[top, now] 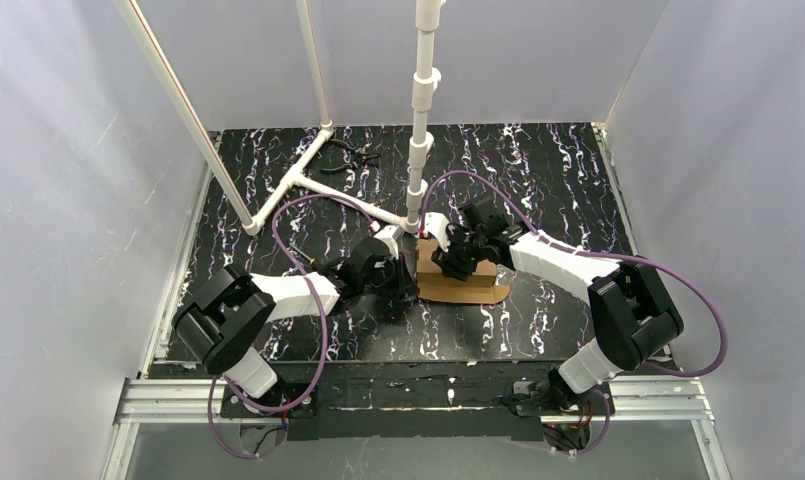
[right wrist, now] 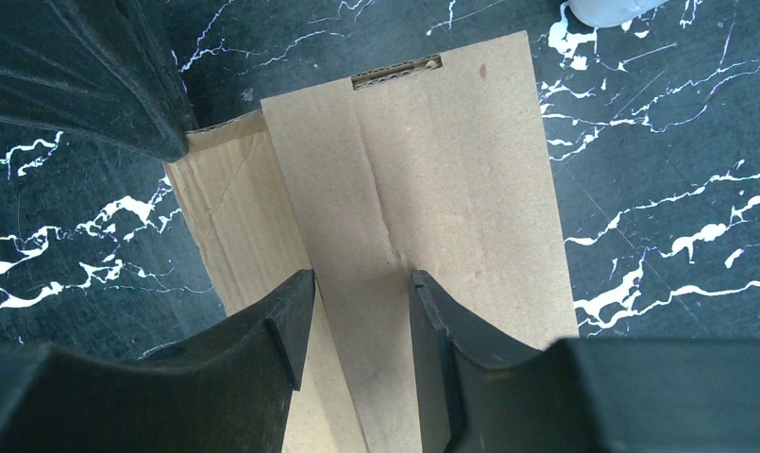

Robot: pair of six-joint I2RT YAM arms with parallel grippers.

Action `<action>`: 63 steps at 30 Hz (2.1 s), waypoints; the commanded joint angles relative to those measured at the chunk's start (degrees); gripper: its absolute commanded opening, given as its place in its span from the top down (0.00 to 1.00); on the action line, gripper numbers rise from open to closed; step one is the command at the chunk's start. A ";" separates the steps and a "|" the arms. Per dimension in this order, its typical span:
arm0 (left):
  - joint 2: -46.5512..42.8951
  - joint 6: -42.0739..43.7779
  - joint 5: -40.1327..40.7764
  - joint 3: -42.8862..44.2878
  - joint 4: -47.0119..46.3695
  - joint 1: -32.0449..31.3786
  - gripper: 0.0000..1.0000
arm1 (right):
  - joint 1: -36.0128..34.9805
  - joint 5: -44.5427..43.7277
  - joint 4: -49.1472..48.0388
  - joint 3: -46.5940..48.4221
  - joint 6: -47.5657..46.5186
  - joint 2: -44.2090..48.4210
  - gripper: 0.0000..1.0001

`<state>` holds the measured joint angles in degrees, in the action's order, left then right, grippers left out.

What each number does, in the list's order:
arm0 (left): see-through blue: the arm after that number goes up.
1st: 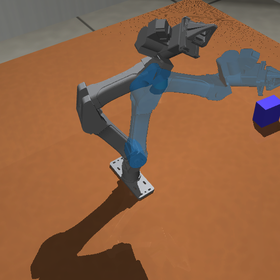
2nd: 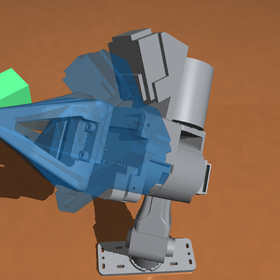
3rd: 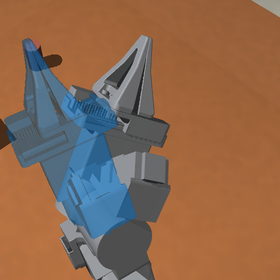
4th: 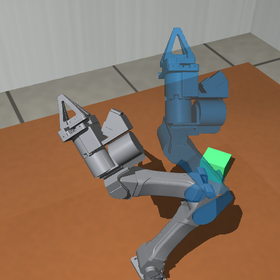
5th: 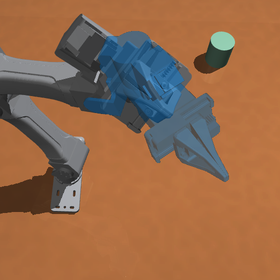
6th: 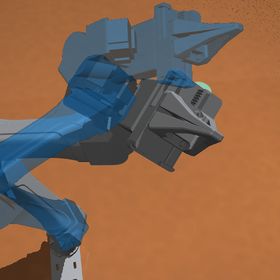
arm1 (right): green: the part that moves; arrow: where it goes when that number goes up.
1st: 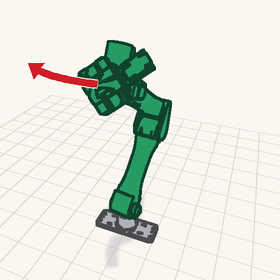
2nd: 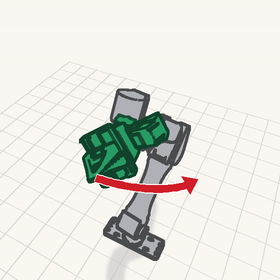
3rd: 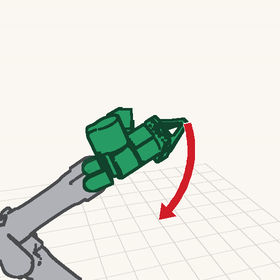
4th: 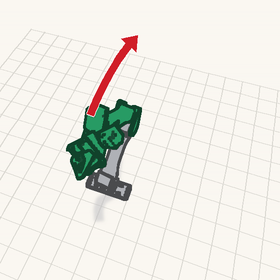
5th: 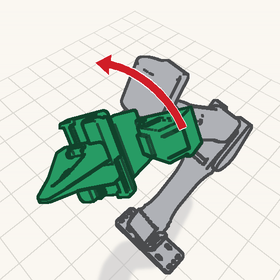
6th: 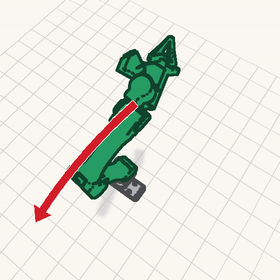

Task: Fold the paper box

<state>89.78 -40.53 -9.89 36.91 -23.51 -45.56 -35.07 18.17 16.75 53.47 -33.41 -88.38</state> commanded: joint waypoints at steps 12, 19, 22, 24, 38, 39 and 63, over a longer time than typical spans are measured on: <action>-2.11 -4.20 -4.41 5.10 0.07 3.02 1.00 | -0.75 -0.80 8.73 -2.85 0.65 -5.03 0.51; -2.65 -5.32 -4.10 4.99 0.22 3.69 1.00 | -0.88 -0.86 8.73 -2.85 0.63 -5.05 0.51; -3.98 -3.65 -4.60 3.77 0.17 3.64 1.00 | -0.88 -0.92 8.82 -2.85 0.63 -5.05 0.51; -6.36 -2.85 -3.67 1.44 0.21 3.64 1.00 | -0.88 -0.82 8.82 -2.85 0.63 -5.05 0.51; -10.68 -7.66 6.34 -10.86 -6.49 0.36 0.55 | -1.14 -0.87 8.82 -2.66 0.70 -5.53 0.51; -9.56 -7.96 6.92 -10.44 -6.72 -0.05 0.55 | -1.14 -0.90 8.84 -2.67 0.64 -5.49 0.50; 1.18 -12.14 13.75 -3.75 -7.53 -3.05 0.90 | -1.19 -0.77 9.00 -2.58 0.51 -5.34 0.50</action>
<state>90.52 -52.53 1.65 31.53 -30.92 -48.23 -35.40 17.96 16.53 53.91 -33.52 -88.97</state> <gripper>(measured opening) 0.166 0.497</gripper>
